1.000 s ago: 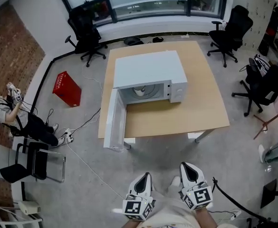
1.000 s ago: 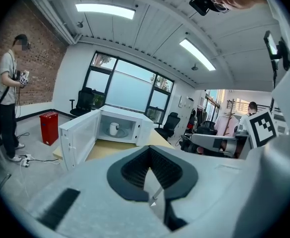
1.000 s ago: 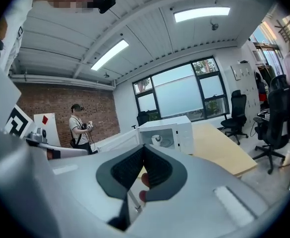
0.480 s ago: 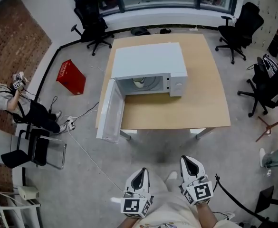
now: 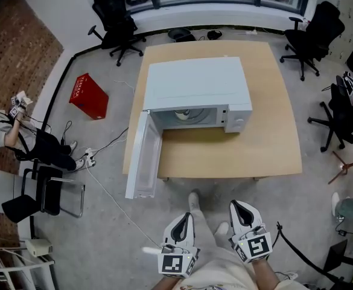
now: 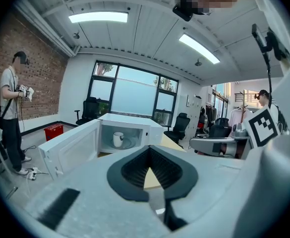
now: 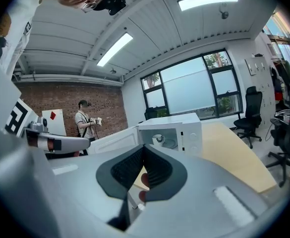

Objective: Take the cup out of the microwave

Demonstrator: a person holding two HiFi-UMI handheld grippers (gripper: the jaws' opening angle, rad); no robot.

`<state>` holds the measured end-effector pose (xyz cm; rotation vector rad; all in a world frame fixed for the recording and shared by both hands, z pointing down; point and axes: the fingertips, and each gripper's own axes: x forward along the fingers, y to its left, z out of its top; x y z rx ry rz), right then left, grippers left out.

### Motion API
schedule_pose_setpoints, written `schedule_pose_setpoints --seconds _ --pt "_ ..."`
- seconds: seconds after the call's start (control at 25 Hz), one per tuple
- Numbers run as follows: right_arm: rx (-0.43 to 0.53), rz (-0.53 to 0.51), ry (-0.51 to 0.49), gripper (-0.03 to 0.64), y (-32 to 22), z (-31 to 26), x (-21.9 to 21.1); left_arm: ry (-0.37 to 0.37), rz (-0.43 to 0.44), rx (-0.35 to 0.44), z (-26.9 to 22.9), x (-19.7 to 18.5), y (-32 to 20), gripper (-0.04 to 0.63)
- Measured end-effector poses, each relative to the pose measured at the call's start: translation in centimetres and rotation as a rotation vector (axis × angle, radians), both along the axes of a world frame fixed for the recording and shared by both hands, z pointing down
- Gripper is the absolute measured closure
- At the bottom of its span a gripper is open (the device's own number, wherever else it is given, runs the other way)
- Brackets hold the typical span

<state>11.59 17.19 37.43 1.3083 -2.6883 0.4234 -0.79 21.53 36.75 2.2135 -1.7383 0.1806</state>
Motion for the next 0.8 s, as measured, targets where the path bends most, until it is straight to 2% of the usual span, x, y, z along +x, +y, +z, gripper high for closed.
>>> schedule_pose_setpoints --seconds 0.48,0.8 --pt "0.000 0.093 0.009 0.611 -11.8 0.0 -6.4 0.011 0.069 0.031 -0.9 -7.7 -13.0 0.591" --pt "0.007 0.112 0.031 0.611 -16.7 0.7 -8.3 0.036 0.066 0.017 0.0 -8.3 -17.4 0.591"
